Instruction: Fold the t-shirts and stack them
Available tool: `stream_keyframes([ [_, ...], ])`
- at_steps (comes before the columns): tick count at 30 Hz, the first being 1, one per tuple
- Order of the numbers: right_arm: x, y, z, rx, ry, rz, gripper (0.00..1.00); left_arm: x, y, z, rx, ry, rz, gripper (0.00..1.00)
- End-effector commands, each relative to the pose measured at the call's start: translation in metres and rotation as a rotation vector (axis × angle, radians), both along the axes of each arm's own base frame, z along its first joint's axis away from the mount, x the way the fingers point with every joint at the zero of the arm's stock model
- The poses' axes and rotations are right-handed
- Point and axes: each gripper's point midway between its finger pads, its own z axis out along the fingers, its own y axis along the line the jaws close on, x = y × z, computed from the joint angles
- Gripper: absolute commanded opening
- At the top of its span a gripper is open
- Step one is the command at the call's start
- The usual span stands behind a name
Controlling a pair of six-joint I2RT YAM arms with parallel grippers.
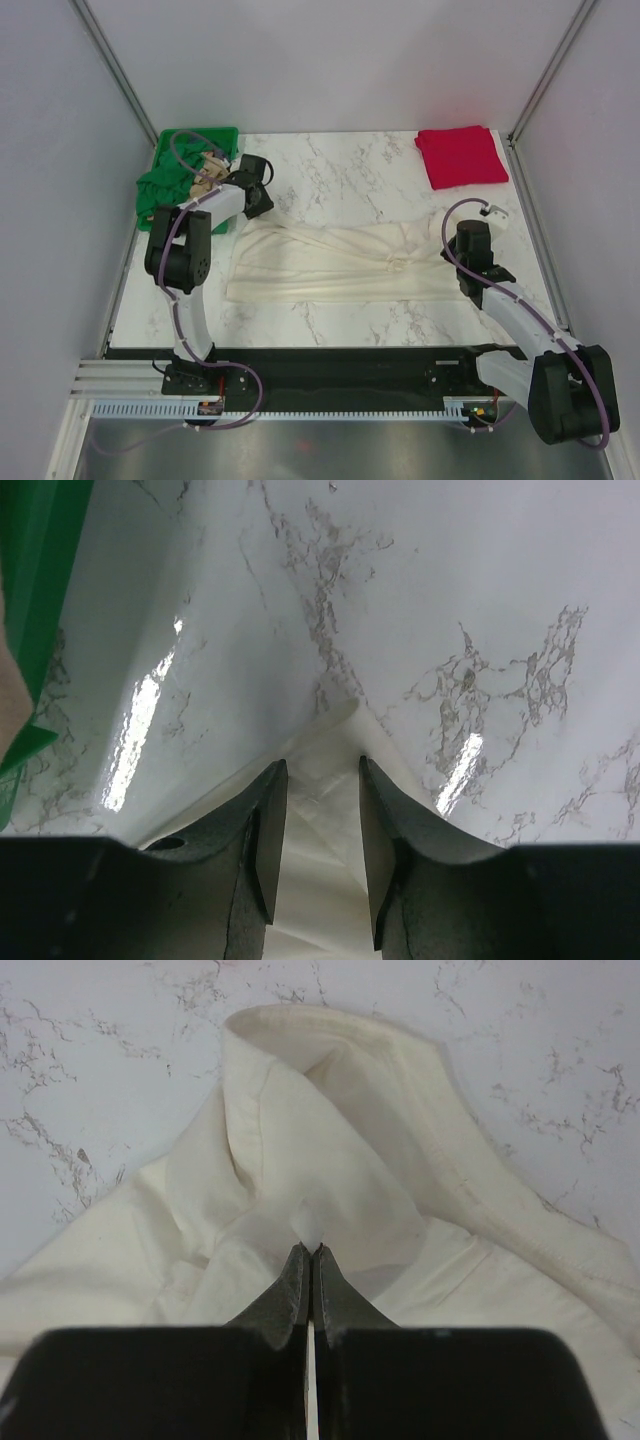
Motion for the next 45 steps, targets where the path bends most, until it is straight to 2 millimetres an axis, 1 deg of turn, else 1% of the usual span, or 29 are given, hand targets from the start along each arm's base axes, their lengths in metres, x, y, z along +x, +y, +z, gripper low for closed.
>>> stream_keyframes([
  [1, 0.007, 0.005, 0.005, 0.033, -0.044, 0.009, 0.0, 0.026, 0.003, 0.012, 0.019, -0.072, 0.01, 0.42],
  [6, 0.007, 0.006, 0.001, 0.033, -0.034, 0.016, 0.0, 0.033, 0.002, 0.011, 0.02, -0.078, 0.006, 0.39],
  [9, 0.007, 0.006, 0.0, 0.033, -0.031, 0.015, 0.0, 0.033, 0.002, 0.009, 0.024, -0.075, 0.007, 0.34],
  [12, 0.008, 0.005, -0.001, 0.032, -0.03, 0.012, 0.0, 0.034, 0.003, 0.013, 0.026, -0.084, 0.008, 0.19],
  [13, 0.008, 0.005, -0.002, 0.03, -0.028, 0.013, 0.0, 0.034, 0.002, 0.015, 0.025, -0.087, 0.006, 0.07],
  [14, 0.008, 0.006, -0.003, 0.031, -0.024, 0.013, 0.0, 0.035, 0.002, 0.019, 0.022, -0.095, 0.002, 0.02],
  [16, 0.008, 0.006, -0.004, 0.032, -0.021, 0.015, 0.0, 0.036, 0.001, 0.025, 0.017, -0.106, -0.002, 0.02],
  [21, 0.011, 0.007, -0.003, 0.033, -0.022, 0.016, 0.0, 0.033, 0.004, 0.053, 0.022, -0.155, -0.001, 0.02],
  [22, 0.011, 0.007, -0.003, 0.034, -0.024, 0.015, 0.0, 0.032, 0.005, 0.055, 0.026, -0.154, 0.0, 0.02],
  [23, 0.012, 0.008, -0.003, 0.037, -0.025, 0.017, 0.0, 0.031, 0.008, 0.056, 0.037, -0.153, 0.002, 0.05],
  [24, 0.011, 0.007, -0.003, 0.036, -0.022, 0.016, 0.0, 0.03, 0.009, 0.057, 0.042, -0.152, 0.003, 0.11],
  [25, 0.012, 0.008, -0.003, 0.038, -0.024, 0.018, 0.0, 0.028, 0.01, 0.055, 0.049, -0.145, 0.004, 0.21],
  [26, 0.011, 0.008, -0.005, 0.037, -0.019, 0.018, 0.0, 0.026, 0.012, 0.053, 0.055, -0.14, 0.01, 0.26],
  [28, 0.011, 0.007, -0.006, 0.036, -0.018, 0.015, 0.0, 0.019, 0.014, 0.043, 0.056, -0.116, 0.015, 0.3],
  [33, 0.011, 0.007, -0.005, 0.038, -0.021, 0.017, 0.0, 0.008, 0.012, 0.023, 0.039, -0.074, 0.021, 0.32],
  [39, 0.011, 0.007, -0.006, 0.035, -0.016, 0.018, 0.0, 0.004, 0.008, 0.01, 0.014, -0.054, 0.021, 0.32],
  [45, 0.012, 0.008, -0.008, 0.039, -0.013, 0.018, 0.0, 0.007, 0.007, 0.004, 0.008, -0.053, 0.019, 0.42],
])
